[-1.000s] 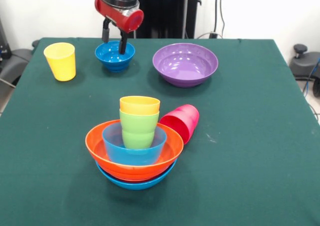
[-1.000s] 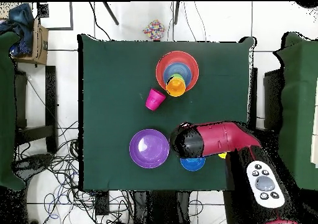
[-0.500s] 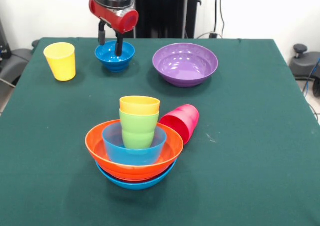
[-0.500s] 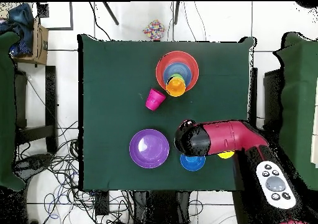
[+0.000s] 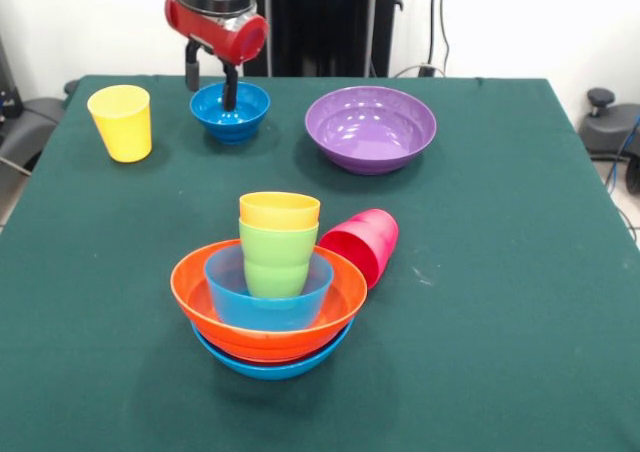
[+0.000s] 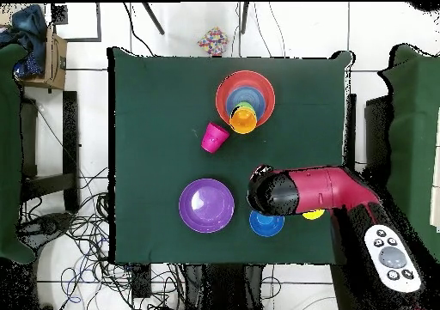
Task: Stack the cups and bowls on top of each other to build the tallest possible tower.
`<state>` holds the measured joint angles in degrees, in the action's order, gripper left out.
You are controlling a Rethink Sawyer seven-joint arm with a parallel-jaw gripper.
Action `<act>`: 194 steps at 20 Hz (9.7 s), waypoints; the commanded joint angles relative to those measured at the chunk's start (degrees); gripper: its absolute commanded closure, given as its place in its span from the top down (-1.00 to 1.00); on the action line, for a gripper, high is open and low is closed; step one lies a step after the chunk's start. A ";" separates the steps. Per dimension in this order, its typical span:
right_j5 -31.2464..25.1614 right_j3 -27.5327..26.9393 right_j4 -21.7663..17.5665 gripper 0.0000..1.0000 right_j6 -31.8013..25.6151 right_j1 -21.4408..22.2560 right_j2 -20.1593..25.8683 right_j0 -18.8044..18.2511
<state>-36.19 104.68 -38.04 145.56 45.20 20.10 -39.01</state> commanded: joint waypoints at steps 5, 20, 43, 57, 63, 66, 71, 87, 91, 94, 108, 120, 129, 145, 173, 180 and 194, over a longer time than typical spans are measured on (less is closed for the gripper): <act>-3.83 1.82 -2.44 1.00 -17.91 -1.34 4.54 -2.27; -2.84 2.27 -3.66 1.00 -20.15 -1.61 5.24 -5.78; 0.36 3.99 -7.29 1.00 -22.07 -2.75 6.02 -11.33; 5.70 2.78 -13.53 1.00 -15.90 -7.27 3.74 -9.72; 6.88 2.25 -15.11 1.00 -14.11 -8.71 3.16 -9.19; 7.16 1.79 -15.39 1.00 -14.14 -9.55 3.09 -9.33; 6.93 1.39 -15.33 1.00 -15.45 -10.07 3.56 -10.02; 3.38 -0.13 -15.47 1.00 -22.64 -9.49 5.77 -11.37; 2.27 -0.50 -15.49 1.00 -25.00 -9.41 6.60 -12.01; 1.76 -0.22 -15.08 1.00 -25.38 -8.79 6.76 -12.22; -3.12 0.88 -10.85 1.00 -30.29 -4.36 9.10 -14.23; 0.35 -0.23 -13.23 1.00 -30.02 -7.69 7.77 -15.13; 3.17 0.10 -15.50 1.00 -28.67 -9.66 6.60 -15.53; 4.92 -0.43 -18.88 1.00 -29.74 -12.03 6.86 -18.06; 8.14 -0.02 -21.65 -1.00 -23.93 -12.70 6.09 -16.23; 7.50 1.65 -19.54 -1.00 -19.92 -9.40 5.32 -12.87; 5.04 4.91 -4.97 -1.00 -16.66 1.21 8.61 -6.62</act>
<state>-31.90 108.18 -45.21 129.07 44.25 25.49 -49.09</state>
